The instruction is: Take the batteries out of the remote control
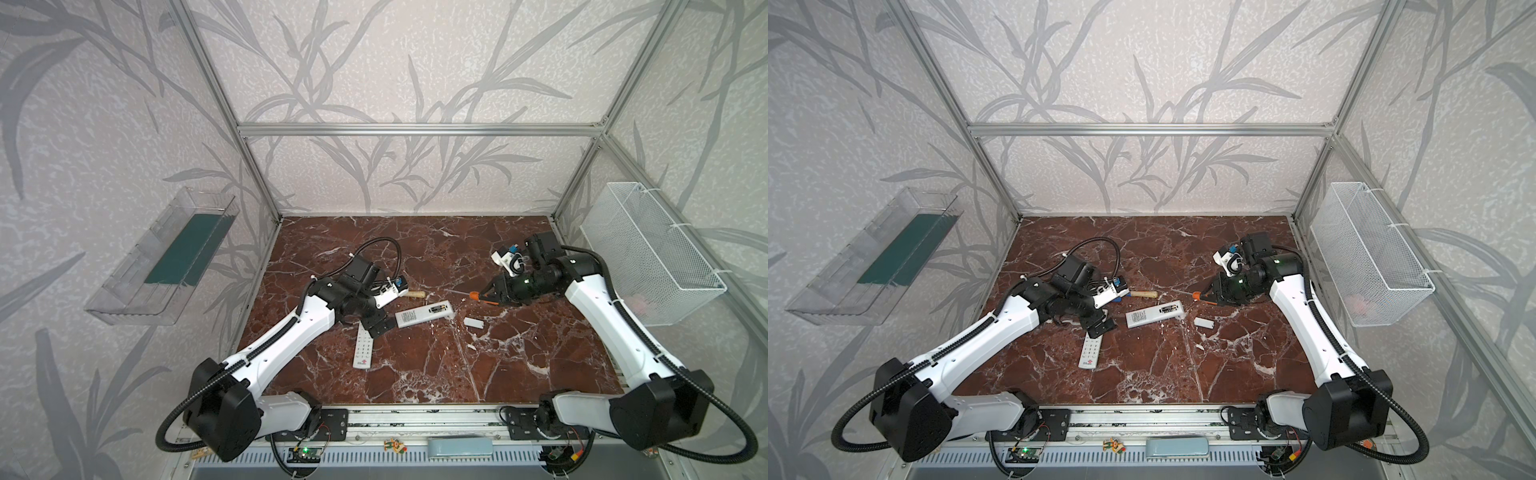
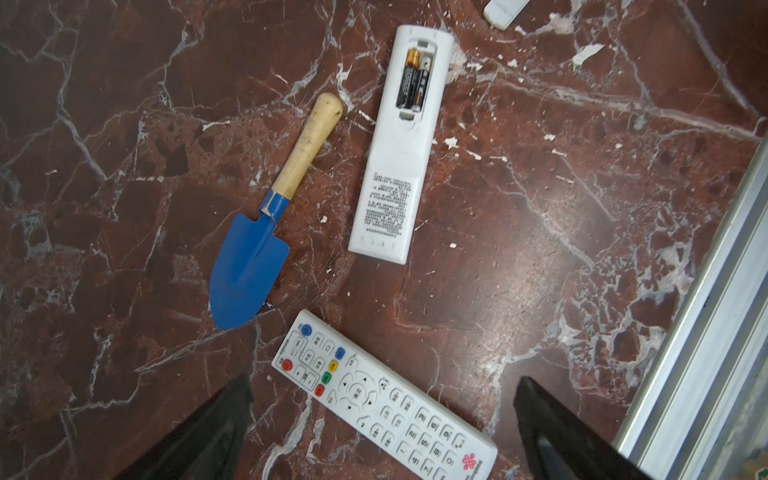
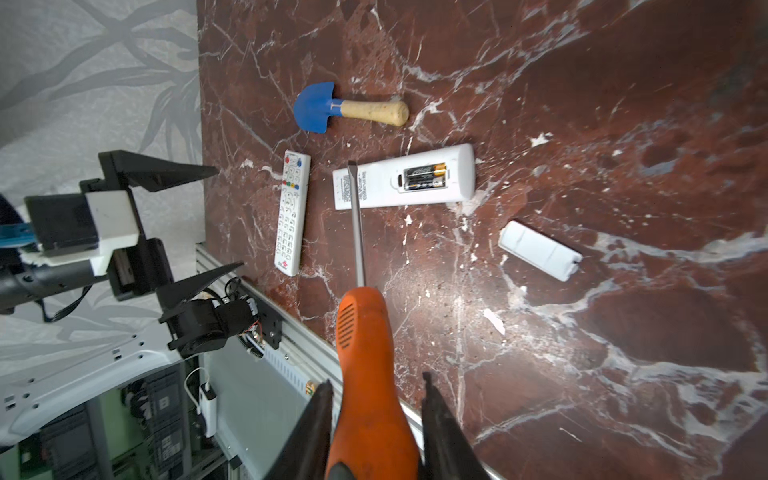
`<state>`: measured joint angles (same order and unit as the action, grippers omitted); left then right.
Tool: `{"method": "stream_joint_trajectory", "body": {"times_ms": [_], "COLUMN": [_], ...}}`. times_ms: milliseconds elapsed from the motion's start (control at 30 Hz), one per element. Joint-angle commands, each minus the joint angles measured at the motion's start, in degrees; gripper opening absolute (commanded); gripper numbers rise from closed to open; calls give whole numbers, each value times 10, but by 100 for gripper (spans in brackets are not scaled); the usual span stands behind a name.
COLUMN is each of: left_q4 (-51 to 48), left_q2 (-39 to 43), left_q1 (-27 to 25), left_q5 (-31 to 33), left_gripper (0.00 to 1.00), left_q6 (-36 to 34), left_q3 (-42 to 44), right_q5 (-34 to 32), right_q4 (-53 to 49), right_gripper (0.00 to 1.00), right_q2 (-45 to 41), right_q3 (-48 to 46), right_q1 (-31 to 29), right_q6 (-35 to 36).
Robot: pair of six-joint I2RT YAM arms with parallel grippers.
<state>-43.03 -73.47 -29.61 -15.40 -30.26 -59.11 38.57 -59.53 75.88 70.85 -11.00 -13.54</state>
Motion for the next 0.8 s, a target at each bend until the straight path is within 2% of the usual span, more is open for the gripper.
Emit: {"method": "stream_joint_trajectory", "body": {"times_ms": [0,167,333,600,767], "left_q4": [-15,5,43,160,174], "left_q2": [7,-10,-33,7,7], "left_q1": [16,19,19,8,-17], "left_q5": [-28,-39,-48,-173,-180], "left_gripper": [100,98,95,85,81], "left_q6": [-68,-82,-90,-94,-109], "left_q3": [1,13,17,16,-6], "right_q5": [50,57,51,83,110], "right_q4": [-14,-17,-6,29,74], "right_gripper": [0,0,0,0,0], "right_q2": [5,17,15,18,16], "right_q3": [-6,-4,0,-20,-23], "right_q1": [-2,-2,-9,-62,-87], "right_q6": [0,2,-36,-67,-87]}}
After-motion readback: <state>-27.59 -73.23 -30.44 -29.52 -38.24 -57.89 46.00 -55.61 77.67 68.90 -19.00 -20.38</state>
